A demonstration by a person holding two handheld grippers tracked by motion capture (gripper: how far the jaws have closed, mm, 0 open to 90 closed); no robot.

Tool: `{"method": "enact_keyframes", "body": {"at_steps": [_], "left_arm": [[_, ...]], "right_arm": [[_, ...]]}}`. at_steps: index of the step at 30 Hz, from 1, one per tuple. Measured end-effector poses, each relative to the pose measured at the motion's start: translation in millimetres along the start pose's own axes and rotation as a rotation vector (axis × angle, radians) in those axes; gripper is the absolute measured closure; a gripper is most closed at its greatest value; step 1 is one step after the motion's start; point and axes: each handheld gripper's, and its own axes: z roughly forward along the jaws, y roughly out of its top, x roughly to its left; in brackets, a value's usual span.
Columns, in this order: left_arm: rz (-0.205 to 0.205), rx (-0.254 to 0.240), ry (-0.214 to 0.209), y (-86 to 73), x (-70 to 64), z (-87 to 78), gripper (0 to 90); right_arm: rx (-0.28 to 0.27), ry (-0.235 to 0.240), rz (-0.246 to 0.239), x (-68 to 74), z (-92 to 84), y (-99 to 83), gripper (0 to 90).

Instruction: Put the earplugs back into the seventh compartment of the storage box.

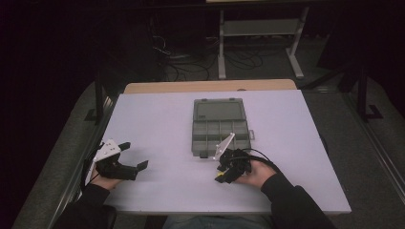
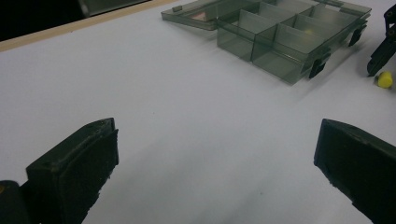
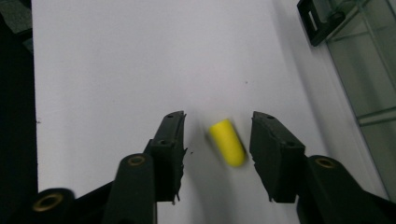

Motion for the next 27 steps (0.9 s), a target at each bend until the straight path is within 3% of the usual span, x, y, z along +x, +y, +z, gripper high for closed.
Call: {"method": "enact_keyframes", "body": {"at_steps": [9, 20, 27], "left_arm": [[0.0, 0.001, -0.001, 0.1, -0.2, 0.1, 0.0], [0.0, 0.001, -0.001, 0.0, -0.2, 0.1, 0.0], [-0.003, 0.002, -0.002, -0.2, 0.0, 0.3, 0.0]], "right_arm": [[0.003, -0.014, -0.01, 1.4, 0.2, 1.0, 77.6], [0.012, -0.034, -0.013, 2.7, -2.6, 2.4, 78.6], [-0.034, -0.069, 0.011, -1.0, -19.3, 4.9, 78.6]]}}
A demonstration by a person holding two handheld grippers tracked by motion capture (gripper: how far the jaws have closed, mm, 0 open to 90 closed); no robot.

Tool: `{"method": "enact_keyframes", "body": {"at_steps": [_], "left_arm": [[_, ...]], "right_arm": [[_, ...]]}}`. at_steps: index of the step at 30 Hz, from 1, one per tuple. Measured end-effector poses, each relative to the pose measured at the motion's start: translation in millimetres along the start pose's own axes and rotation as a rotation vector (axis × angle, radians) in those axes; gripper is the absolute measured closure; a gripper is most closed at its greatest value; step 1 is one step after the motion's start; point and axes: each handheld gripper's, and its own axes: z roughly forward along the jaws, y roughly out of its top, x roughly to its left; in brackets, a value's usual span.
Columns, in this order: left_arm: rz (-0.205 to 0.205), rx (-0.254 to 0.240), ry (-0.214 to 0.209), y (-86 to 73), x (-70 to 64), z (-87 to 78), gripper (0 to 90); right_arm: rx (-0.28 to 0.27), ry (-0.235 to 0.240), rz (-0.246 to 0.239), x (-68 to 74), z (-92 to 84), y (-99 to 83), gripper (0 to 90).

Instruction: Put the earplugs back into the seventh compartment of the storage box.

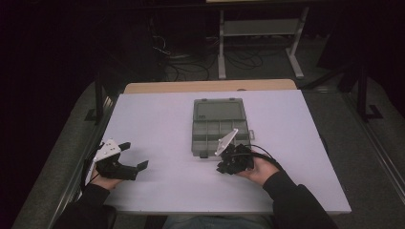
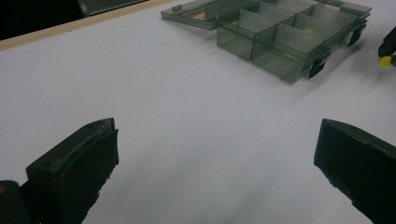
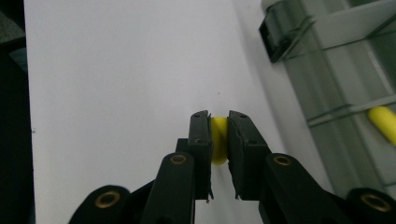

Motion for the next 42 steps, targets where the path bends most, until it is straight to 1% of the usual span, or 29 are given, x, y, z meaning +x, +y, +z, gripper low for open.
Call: {"method": "enact_keyframes", "body": {"at_steps": [1, 3, 4, 5, 6, 9, 13, 16, 21, 24, 30, 31, 33, 35, 37, 38, 42], "left_arm": [[-0.001, 0.0, 0.0, 0.0, 0.0, 0.1, 0.0], [0.0, 0.002, 0.0, -0.1, 0.0, 0.3, 0.0], [-0.001, 0.002, 0.0, -0.1, 0.1, 0.2, 0.0], [-0.002, 0.001, 0.0, -0.1, 0.1, 0.2, 0.0], [-0.003, 0.001, 0.001, -0.2, 0.2, 0.2, 0.0], [-0.001, 0.003, 0.0, -0.2, 0.2, 0.2, 0.0], [-0.001, 0.003, 0.0, -0.2, 0.1, 0.4, 0.0], [-0.001, 0.004, -0.001, -0.3, 0.2, 0.6, 0.0], [-0.002, 0.004, -0.001, -0.3, 0.2, 0.5, 0.0], [-0.004, 0.005, -0.001, -0.4, 0.3, 0.6, 0.0], [-0.003, 0.004, -0.001, -0.3, 0.3, 0.6, 0.0], [-0.003, 0.004, -0.001, -0.3, 0.3, 0.6, 0.0], [0.0, 0.006, -0.002, -0.4, 0.4, 0.8, 0.0], [-0.001, 0.006, -0.003, -0.4, 0.5, 0.8, 0.0], [-0.002, 0.007, -0.003, -0.4, 0.6, 0.8, 0.0], [-0.002, 0.006, -0.003, -0.4, 0.6, 0.7, 0.0], [-0.001, 0.006, -0.003, -0.4, 0.6, 0.9, 0.0]], "right_arm": [[0.0, 0.0, 0.0, 0.0, 0.0, 0.0, 78.6], [-0.019, -0.006, 0.005, -2.9, -8.1, 0.4, 78.6], [-0.019, -0.006, 0.005, -2.9, -8.1, 0.4, 78.6], [-0.027, -0.012, 0.006, -4.2, -13.4, 0.4, 78.6], [-0.027, -0.012, 0.006, -4.2, -13.4, 0.4, 78.5], [-0.043, -0.026, 0.006, -6.5, -23.2, 0.7, 78.6], [-0.048, -0.033, 0.007, -8.4, -29.3, 0.9, 78.6], [-0.056, -0.047, 0.01, -10.2, -37.4, 1.7, 78.6], [-0.057, -0.057, 0.018, -11.9, -43.3, 2.5, 78.6], [-0.051, -0.068, 0.013, -12.5, -47.5, 3.5, 78.7], [-0.047, -0.087, 0.015, -15.3, -60.7, 9.3, 78.6], [-0.047, -0.087, 0.015, -15.3, -60.7, 9.3, 78.6], [-0.051, -0.094, 0.013, -17.1, -64.1, 11.1, 78.6], [-0.067, -0.112, 0.018, -21.3, -69.5, 13.2, 78.6], [-0.076, -0.115, 0.031, -25.4, -72.9, 14.8, 78.7], [-0.076, -0.115, 0.031, -25.4, -72.9, 14.8, 78.7], [-0.073, -0.122, 0.039, -33.0, -75.7, 19.5, 78.7]]}}
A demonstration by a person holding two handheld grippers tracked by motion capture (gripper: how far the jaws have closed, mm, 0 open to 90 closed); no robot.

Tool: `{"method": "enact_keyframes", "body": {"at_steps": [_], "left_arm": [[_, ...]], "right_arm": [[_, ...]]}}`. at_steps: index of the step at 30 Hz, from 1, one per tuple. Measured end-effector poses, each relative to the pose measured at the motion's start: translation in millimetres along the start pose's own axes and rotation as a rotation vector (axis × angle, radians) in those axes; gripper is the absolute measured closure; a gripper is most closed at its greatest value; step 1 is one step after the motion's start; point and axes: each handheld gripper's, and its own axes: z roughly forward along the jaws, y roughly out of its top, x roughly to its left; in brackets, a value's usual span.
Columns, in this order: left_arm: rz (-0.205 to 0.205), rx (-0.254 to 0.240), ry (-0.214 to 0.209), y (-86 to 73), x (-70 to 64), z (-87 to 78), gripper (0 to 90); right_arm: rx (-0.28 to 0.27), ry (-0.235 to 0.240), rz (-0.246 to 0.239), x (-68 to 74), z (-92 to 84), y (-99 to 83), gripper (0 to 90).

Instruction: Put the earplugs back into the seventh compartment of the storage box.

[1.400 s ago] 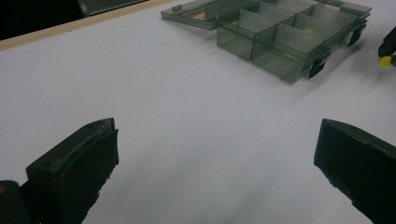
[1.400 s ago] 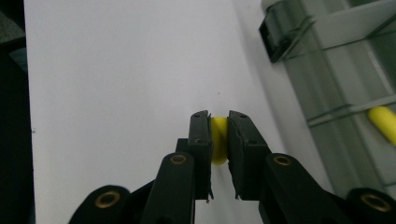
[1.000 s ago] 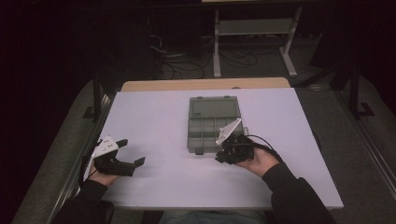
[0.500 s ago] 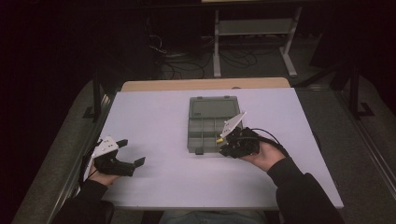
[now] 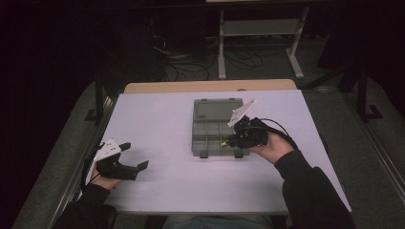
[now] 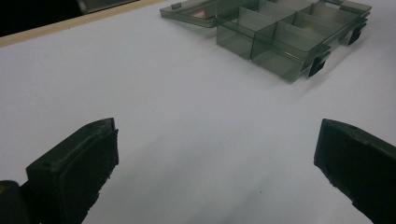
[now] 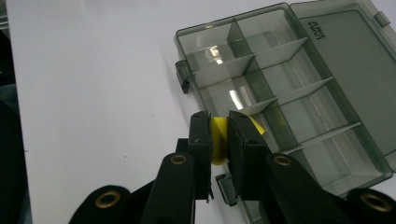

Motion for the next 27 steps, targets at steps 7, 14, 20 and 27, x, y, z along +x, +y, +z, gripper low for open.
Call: {"method": "enact_keyframes", "body": {"at_steps": [7, 14, 20, 27], "left_arm": [[0.0, 0.001, -0.004, 0.0, -0.1, 0.3, 0.0], [-0.001, 0.0, -0.004, 0.0, -0.5, 0.2, 0.0], [0.0, 0.0, -0.005, 0.0, -0.3, 0.3, 0.0], [0.001, -0.001, -0.005, 0.1, -0.4, 0.2, 0.0]], "right_arm": [[0.015, -0.013, 0.014, -13.0, 0.1, 10.6, 78.7], [0.008, -0.027, 0.052, -27.9, 5.3, 13.4, 78.7], [0.017, -0.023, 0.085, -37.1, 17.3, 10.2, 78.7], [0.033, -0.017, 0.117, -41.6, 32.6, 5.5, 78.7]]}}
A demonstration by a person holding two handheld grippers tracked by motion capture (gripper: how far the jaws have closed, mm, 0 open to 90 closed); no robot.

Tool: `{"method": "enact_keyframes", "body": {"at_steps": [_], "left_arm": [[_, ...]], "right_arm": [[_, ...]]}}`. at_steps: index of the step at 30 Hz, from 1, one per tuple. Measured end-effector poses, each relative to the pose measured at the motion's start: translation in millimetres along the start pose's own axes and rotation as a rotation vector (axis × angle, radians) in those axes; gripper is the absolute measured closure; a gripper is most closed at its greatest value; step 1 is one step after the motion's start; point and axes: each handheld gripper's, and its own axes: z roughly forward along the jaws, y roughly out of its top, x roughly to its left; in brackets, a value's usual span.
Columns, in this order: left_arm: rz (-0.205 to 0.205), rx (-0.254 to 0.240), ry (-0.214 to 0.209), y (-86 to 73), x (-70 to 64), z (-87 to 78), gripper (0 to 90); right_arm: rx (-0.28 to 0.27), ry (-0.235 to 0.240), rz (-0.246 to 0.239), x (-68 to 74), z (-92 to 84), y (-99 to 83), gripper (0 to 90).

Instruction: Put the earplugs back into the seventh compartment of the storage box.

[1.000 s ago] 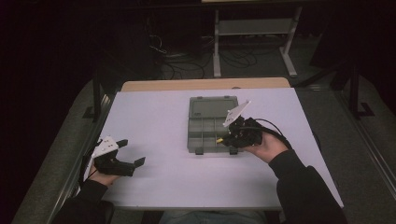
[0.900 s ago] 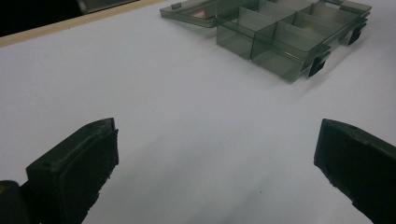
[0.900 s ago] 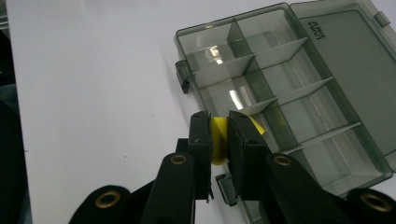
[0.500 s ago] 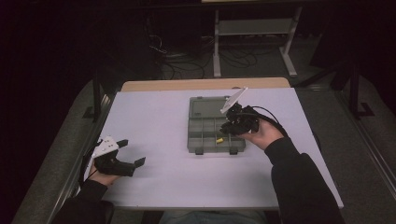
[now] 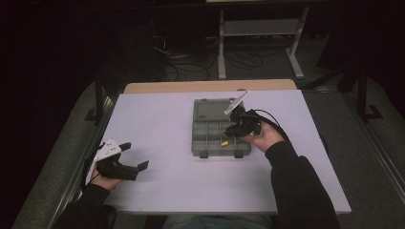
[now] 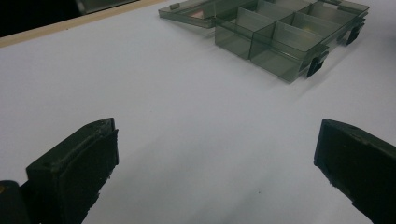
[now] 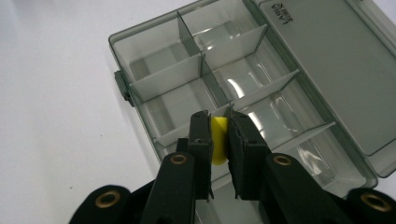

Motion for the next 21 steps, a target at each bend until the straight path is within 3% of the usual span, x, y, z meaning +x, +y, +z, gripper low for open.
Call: {"method": "enact_keyframes", "body": {"at_steps": [11, 21], "left_arm": [[0.002, 0.003, 0.0, 0.1, -0.3, 0.2, 0.0], [0.001, 0.002, 0.0, 0.1, -0.4, 0.2, 0.0]], "right_arm": [[-0.003, 0.011, 0.031, -5.4, 9.9, -11.0, 78.7], [0.029, 0.03, 0.021, -1.7, 24.7, -11.3, 78.6]]}}
